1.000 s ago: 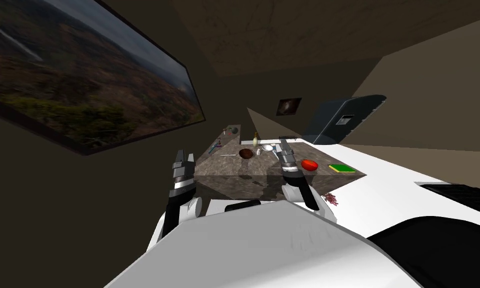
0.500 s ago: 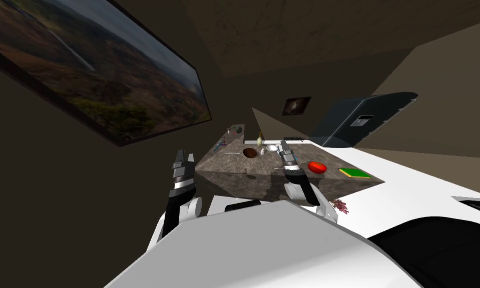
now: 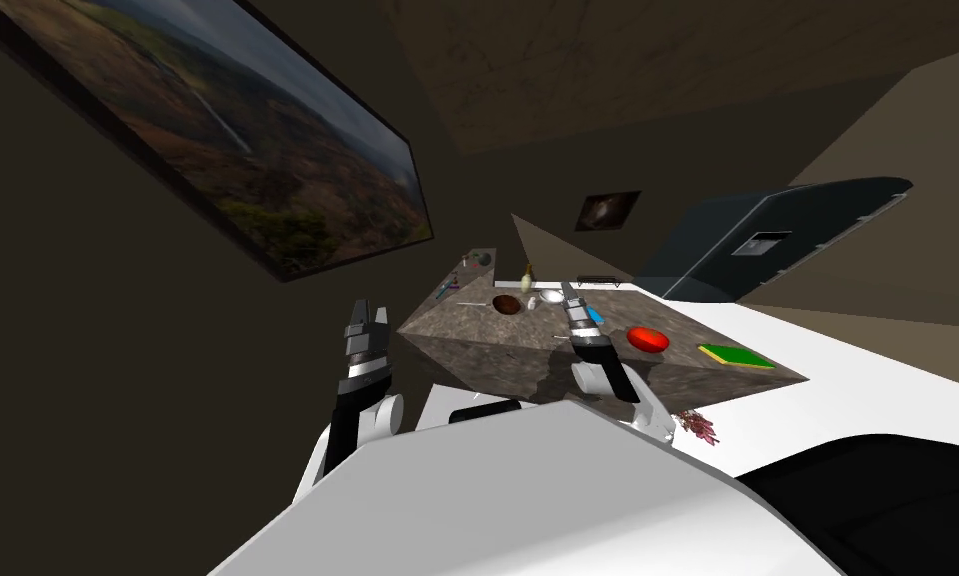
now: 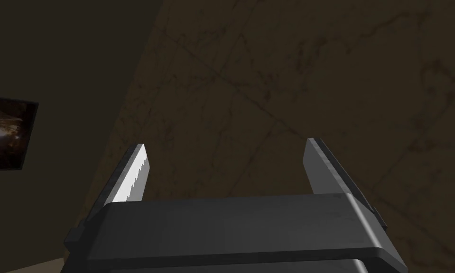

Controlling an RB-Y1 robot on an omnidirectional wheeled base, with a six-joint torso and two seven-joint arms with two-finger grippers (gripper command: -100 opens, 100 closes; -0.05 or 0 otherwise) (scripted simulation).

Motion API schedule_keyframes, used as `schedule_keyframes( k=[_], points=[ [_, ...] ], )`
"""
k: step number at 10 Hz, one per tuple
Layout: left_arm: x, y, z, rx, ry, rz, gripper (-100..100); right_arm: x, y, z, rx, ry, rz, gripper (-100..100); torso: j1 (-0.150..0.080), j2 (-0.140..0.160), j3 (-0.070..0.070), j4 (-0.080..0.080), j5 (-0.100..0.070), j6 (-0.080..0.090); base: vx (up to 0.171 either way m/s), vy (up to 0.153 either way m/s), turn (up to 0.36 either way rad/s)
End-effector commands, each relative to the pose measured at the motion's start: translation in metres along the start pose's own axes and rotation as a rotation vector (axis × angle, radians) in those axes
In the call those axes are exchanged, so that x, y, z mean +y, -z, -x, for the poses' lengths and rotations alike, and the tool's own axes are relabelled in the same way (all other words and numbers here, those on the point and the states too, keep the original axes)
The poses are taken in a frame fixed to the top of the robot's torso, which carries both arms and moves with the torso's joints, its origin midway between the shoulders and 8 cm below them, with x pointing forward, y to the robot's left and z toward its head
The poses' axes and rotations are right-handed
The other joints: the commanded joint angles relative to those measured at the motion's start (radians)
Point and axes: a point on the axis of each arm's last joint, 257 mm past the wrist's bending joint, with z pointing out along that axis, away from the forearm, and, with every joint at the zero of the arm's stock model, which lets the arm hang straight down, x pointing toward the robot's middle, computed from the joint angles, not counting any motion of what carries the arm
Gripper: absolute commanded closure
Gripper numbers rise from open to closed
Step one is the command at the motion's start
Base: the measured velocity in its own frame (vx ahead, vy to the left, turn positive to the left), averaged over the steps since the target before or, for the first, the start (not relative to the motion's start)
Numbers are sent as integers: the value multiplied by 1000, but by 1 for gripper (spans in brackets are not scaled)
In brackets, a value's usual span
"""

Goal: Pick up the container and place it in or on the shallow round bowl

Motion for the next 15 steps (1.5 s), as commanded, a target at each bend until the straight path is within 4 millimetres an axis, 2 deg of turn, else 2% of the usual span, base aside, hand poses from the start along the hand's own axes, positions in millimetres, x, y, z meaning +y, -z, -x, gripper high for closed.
schedule_keyframes(
  k=[1,2,3,5,6,8,9,11,12,13,14,15],
  points=[
    [0,0,0,0,0,0,0,-19,-1,7,-6,64,-32,-100,0,0,0,0,0,0,-23,26,257],
    [0,0,0,0,0,0,0,-19,-1,7,-6,90,-32,-100,0,0,0,0,0,-1,-26,24,110],
    [0,0,0,0,0,0,0,-38,-3,15,-12,131,-66,-100,0,0,0,0,0,0,-34,33,164],
    [0,0,0,0,0,0,0,-38,-3,15,-11,171,-66,-100,0,0,0,0,0,0,-19,18,48],
    [0,0,0,0,0,0,0,-56,-4,23,-18,219,-100,-100,0,0,0,0,0,0,-19,29,254],
    [0,0,0,0,0,0,0,-56,-4,23,-16,250,-101,-100,0,0,0,0,0,0,-16,16,28],
    [0,0,0,0,0,0,0,-75,-4,32,-23,296,-137,-100,0,0,0,0,0,0,-23,32,197],
    [0,0,0,0,0,0,0,-75,-4,32,-21,328,-137,-100,0,0,0,0,0,0,-15,16,60],
    [0,0,0,0,0,0,0,-94,-4,40,-28,373,-174,-100,-1,0,0,0,0,0,-15,24,200],
    [0,0,0,0,0,0,0,-94,-4,40,-25,400,-175,-100,0,0,0,0,0,-1,-14,19,118],
    [0,0,0,0,0,0,0,-112,-4,49,-33,431,-210,-100,0,0,0,0,0,0,-19,28,190],
    [0,0,0,0,0,0,0,-113,-3,49,-29,459,-214,-100,0,0,0,0,0,0,-16,22,98]
  ],
)
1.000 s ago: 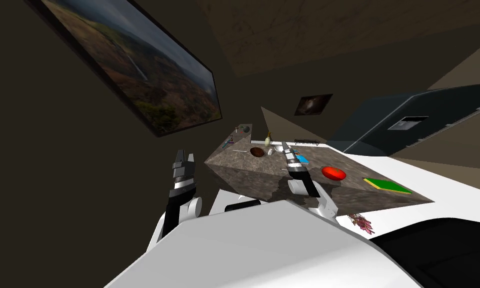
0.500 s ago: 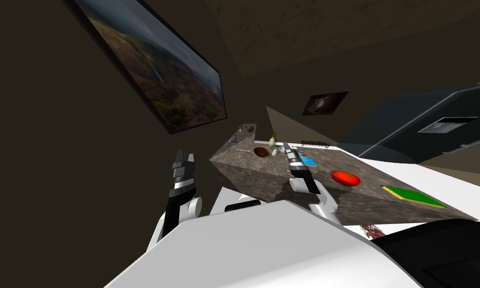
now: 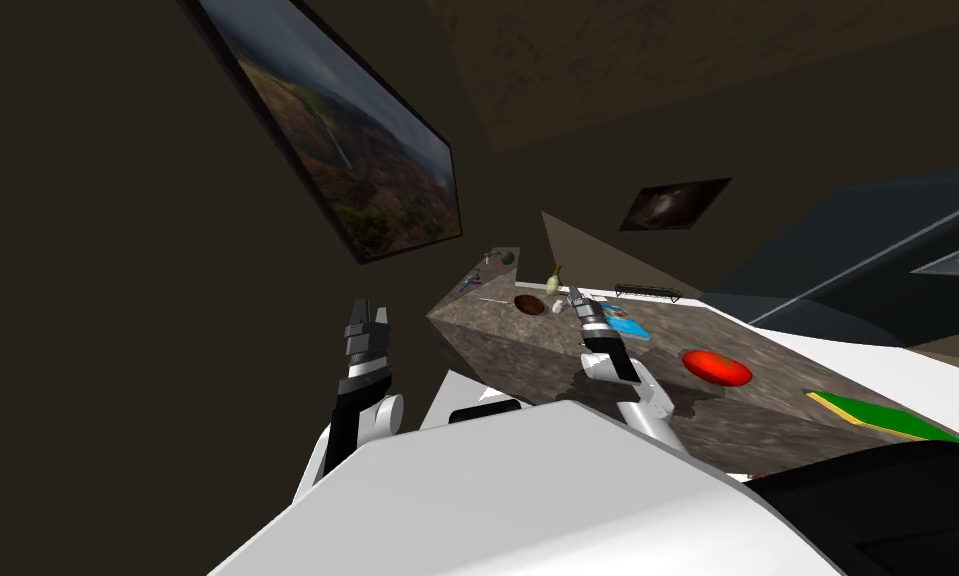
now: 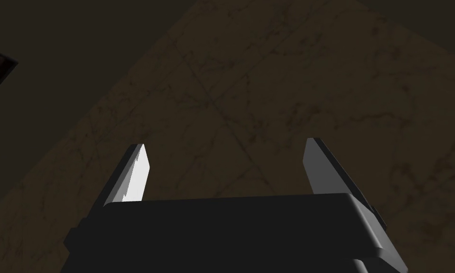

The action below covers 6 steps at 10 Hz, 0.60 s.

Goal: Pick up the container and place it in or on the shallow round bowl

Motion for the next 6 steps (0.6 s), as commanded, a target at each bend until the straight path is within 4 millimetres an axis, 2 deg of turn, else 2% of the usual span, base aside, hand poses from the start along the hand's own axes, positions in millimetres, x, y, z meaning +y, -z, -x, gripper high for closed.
schedule_keyframes(
  k=[1,2,4,5,6],
  points=[
    [0,0,0,0,0,0,0,-5,0,-2,1,42,-7,-100,0,0,0,0,0,0,-6,8,-25],
    [0,0,0,0,0,0,0,-23,-3,-1,-3,74,-41,-100,-1,0,0,0,0,0,-12,19,201],
    [0,0,0,0,0,0,0,-25,-3,-2,1,115,-45,-100,-1,0,0,0,0,0,-8,9,38],
    [0,0,0,0,0,0,0,-45,-5,-3,2,150,-83,-100,-1,0,0,0,0,0,-9,19,170],
    [0,0,0,0,0,0,0,-45,-5,-3,3,175,-83,-100,-1,-1,0,0,0,-1,-9,11,103]
  ],
)
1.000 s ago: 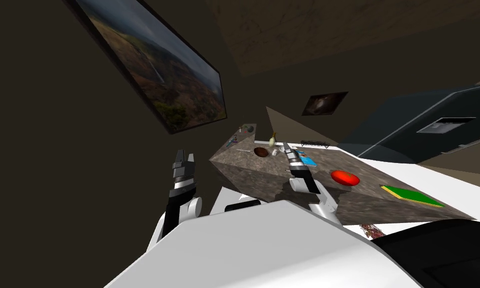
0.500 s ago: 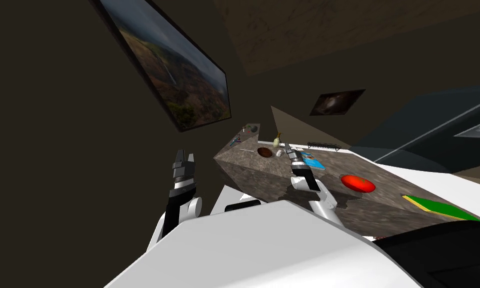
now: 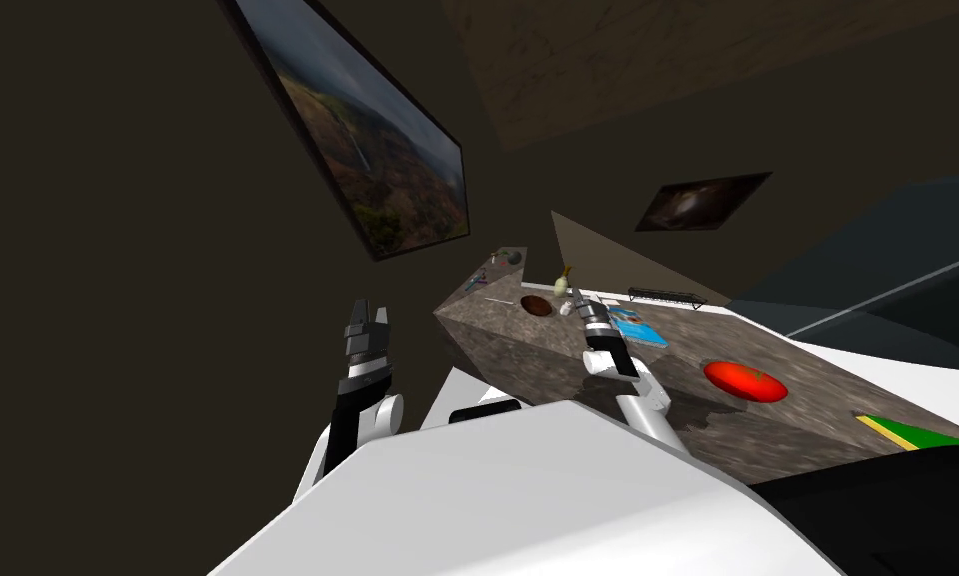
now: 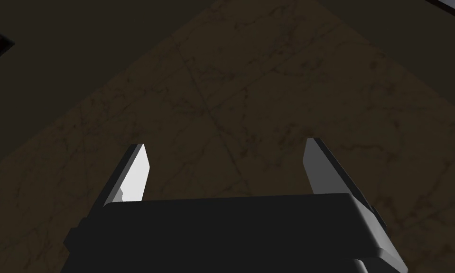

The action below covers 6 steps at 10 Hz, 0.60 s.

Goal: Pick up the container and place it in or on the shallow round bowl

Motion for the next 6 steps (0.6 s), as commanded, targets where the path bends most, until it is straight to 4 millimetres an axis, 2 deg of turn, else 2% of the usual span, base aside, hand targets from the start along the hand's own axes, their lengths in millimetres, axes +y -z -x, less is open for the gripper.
schedule_keyframes(
  k=[1,2,4,5,6],
  points=[
    [0,0,0,0,0,0,0,-1,0,0,1,30,-5,-100,0,0,0,0,0,0,-5,2,-15],
    [0,0,0,0,0,0,0,-20,-3,-4,5,64,-42,-100,0,0,0,0,0,0,-9,11,157],
    [0,0,0,0,0,0,0,-20,-3,-4,5,98,-42,-100,0,0,0,0,0,0,-5,5,42],
    [0,0,0,0,0,0,0,-36,-7,-6,7,131,-74,-100,-1,0,0,0,0,0,-6,10,166],
    [0,0,0,0,0,0,0,-38,-6,-7,12,157,-78,-100,0,0,0,0,0,-1,-5,4,88]
  ],
)
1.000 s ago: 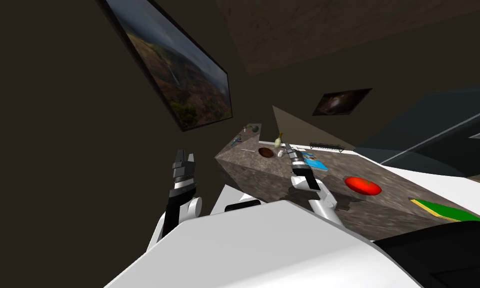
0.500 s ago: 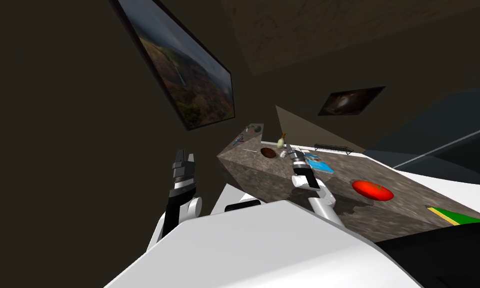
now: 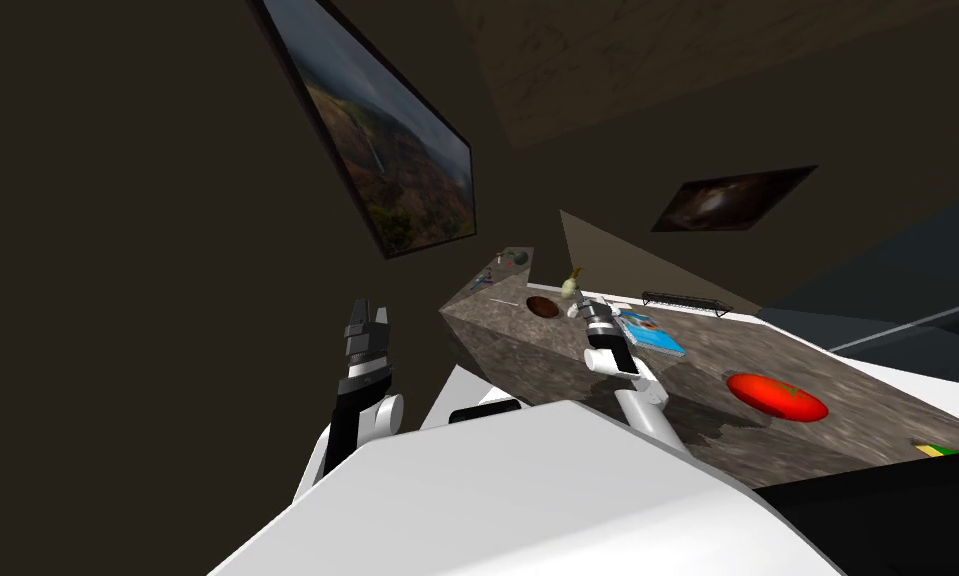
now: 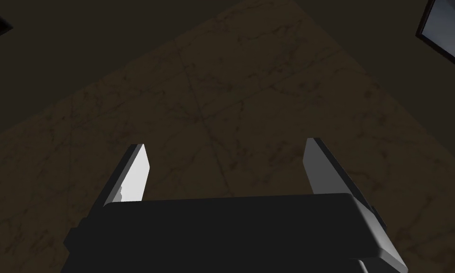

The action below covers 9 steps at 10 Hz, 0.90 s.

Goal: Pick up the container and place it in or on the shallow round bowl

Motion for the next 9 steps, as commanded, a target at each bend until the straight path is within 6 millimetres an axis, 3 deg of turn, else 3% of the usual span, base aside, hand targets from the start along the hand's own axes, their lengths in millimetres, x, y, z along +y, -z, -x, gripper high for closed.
schedule_keyframes(
  k=[1,2,6,9],
  points=[
    [0,0,0,0,0,0,0,-2,0,-1,3,27,-6,-100,0,0,0,0,0,0,-2,0,-26],
    [0,0,0,0,0,0,0,-17,-4,-6,7,58,-37,-100,0,0,0,0,0,0,-4,5,106],
    [0,0,0,0,0,0,0,-33,-7,-14,21,149,-70,-100,-1,0,0,0,0,0,-2,-2,70],
    [0,0,0,0,0,0,0,-55,-14,-22,30,219,-119,-100,-1,0,0,0,0,0,-2,-9,88]
  ],
)
